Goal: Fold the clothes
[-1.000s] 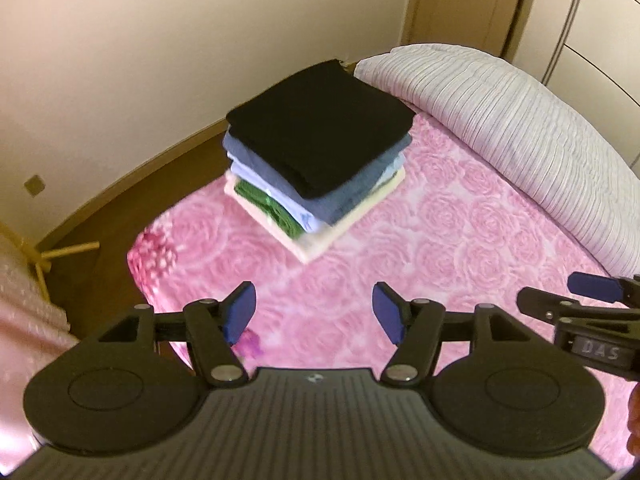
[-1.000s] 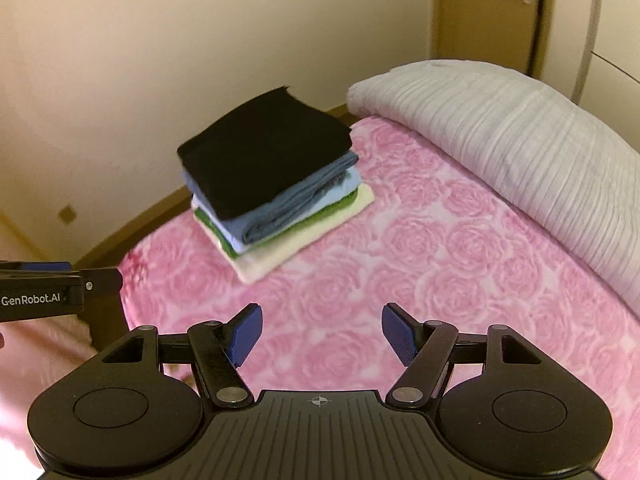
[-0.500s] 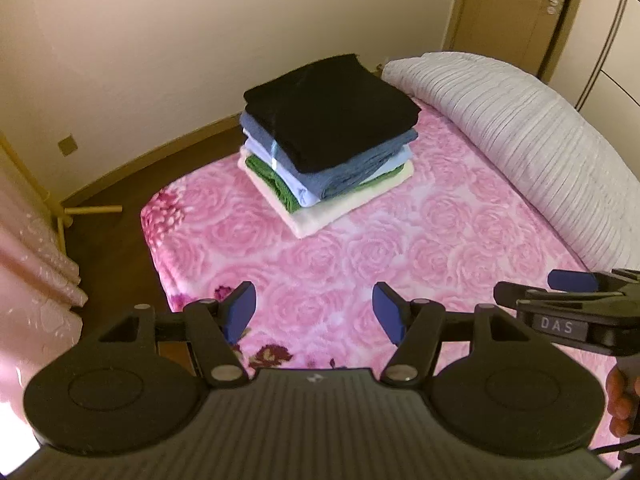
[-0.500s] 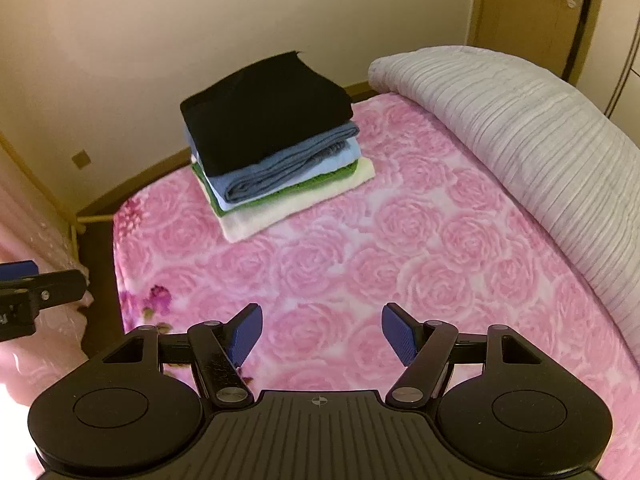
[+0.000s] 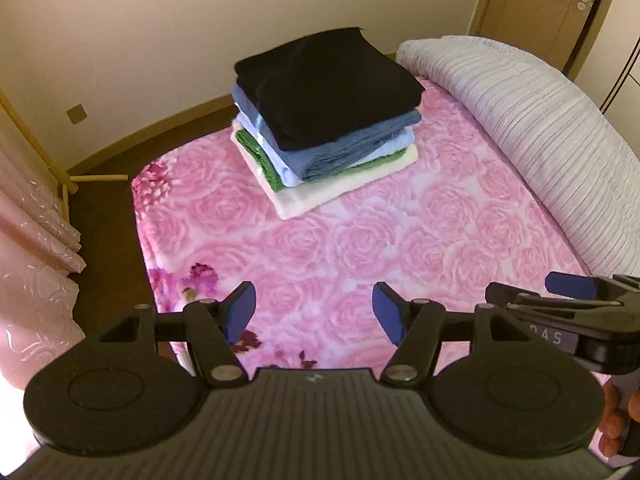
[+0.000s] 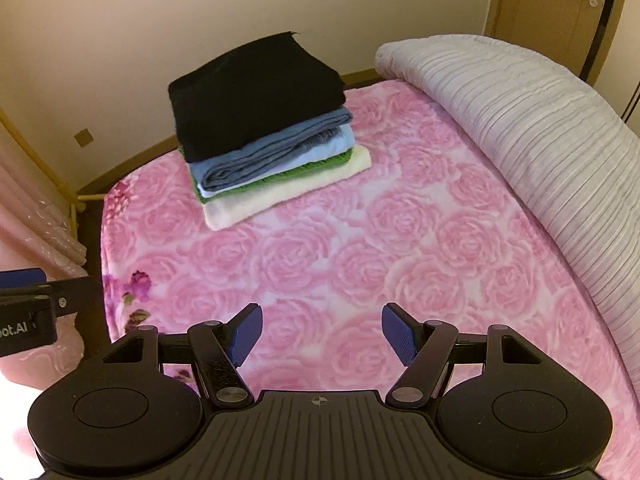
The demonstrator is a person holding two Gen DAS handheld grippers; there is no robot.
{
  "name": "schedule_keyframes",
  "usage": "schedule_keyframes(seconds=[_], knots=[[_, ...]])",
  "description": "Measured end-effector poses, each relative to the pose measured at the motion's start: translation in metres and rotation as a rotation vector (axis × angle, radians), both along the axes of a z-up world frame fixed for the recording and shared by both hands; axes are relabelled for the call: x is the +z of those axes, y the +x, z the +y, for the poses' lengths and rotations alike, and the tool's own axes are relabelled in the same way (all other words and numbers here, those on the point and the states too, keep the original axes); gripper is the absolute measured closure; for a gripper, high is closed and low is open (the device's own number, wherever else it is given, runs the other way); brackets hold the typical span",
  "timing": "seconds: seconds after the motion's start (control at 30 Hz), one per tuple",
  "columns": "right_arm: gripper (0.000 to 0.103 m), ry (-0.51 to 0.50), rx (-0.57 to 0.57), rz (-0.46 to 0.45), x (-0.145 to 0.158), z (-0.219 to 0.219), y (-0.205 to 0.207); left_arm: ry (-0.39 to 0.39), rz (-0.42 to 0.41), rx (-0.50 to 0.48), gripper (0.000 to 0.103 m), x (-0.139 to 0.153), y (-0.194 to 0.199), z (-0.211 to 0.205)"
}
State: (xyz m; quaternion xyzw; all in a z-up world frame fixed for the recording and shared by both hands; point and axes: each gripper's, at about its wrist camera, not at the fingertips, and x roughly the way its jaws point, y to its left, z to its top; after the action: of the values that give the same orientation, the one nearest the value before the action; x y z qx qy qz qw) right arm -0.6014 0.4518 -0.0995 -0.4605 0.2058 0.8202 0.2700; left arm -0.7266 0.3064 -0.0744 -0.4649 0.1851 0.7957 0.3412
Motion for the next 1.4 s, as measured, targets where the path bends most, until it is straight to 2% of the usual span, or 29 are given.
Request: schedule_keyframes(seconds=[0.5,0.97,1.4], knots=[[0.033,-0.032,0.004,-0.008,-0.014,0.045,0.001,-0.034,-0.015,0.011,0.042,-0.016,0.004,0.040],[0.033,-0.049,0.041,-0.012,-0.022,0.048,-0.022,-0.059,-0.028,0.036,0.042,-0.031,-0.011,0.045],[0.033,-0.053,0.071,-0.027,-0.027,0.042,-0.044,-0.048,-0.017,0.055,0.042,-0.035,-0.026,0.043]])
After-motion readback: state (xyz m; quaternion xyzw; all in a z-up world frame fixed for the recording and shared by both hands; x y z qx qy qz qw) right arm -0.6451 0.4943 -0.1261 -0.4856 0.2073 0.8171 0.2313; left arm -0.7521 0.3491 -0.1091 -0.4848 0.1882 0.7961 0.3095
